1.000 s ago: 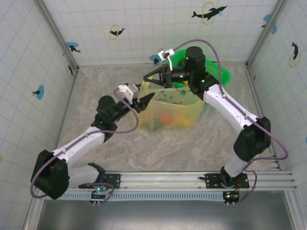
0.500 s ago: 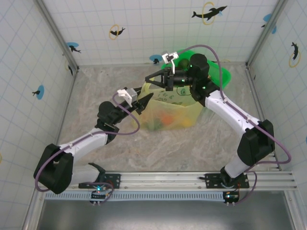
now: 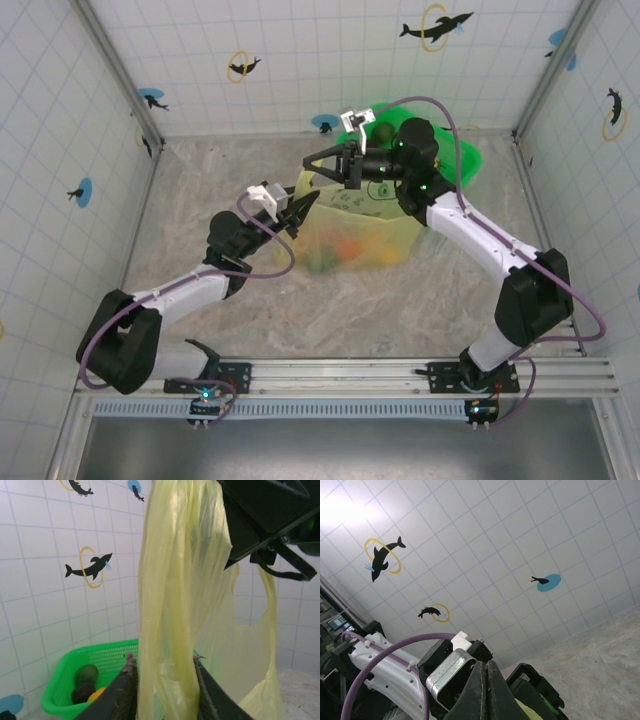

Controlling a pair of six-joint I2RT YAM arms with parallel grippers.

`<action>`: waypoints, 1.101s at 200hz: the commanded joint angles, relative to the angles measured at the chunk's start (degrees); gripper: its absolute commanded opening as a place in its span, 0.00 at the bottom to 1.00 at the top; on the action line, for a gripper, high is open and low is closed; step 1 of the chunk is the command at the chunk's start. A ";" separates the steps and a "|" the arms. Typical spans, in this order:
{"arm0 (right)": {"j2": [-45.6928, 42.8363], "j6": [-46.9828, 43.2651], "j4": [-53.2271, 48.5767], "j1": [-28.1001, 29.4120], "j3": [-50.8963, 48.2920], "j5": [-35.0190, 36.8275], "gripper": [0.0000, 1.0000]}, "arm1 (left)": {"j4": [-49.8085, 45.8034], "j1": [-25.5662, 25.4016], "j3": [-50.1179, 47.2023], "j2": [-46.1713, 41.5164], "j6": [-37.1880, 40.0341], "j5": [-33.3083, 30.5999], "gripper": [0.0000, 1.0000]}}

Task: Place the fake fruits into the plastic bag and tie a complex knot

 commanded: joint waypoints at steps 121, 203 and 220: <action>-24.01 -34.43 -11.95 -2.65 -10.89 30.41 0.79 | -18.66 7.82 4.38 -5.41 -9.17 6.26 0.00; -34.13 -43.22 -10.11 -13.89 -24.07 31.57 0.90 | -16.85 12.03 4.38 -4.91 -11.00 11.44 0.00; -33.69 -43.06 -8.55 -15.92 -26.64 30.62 0.93 | -16.52 12.23 3.86 -5.08 -10.92 11.33 0.00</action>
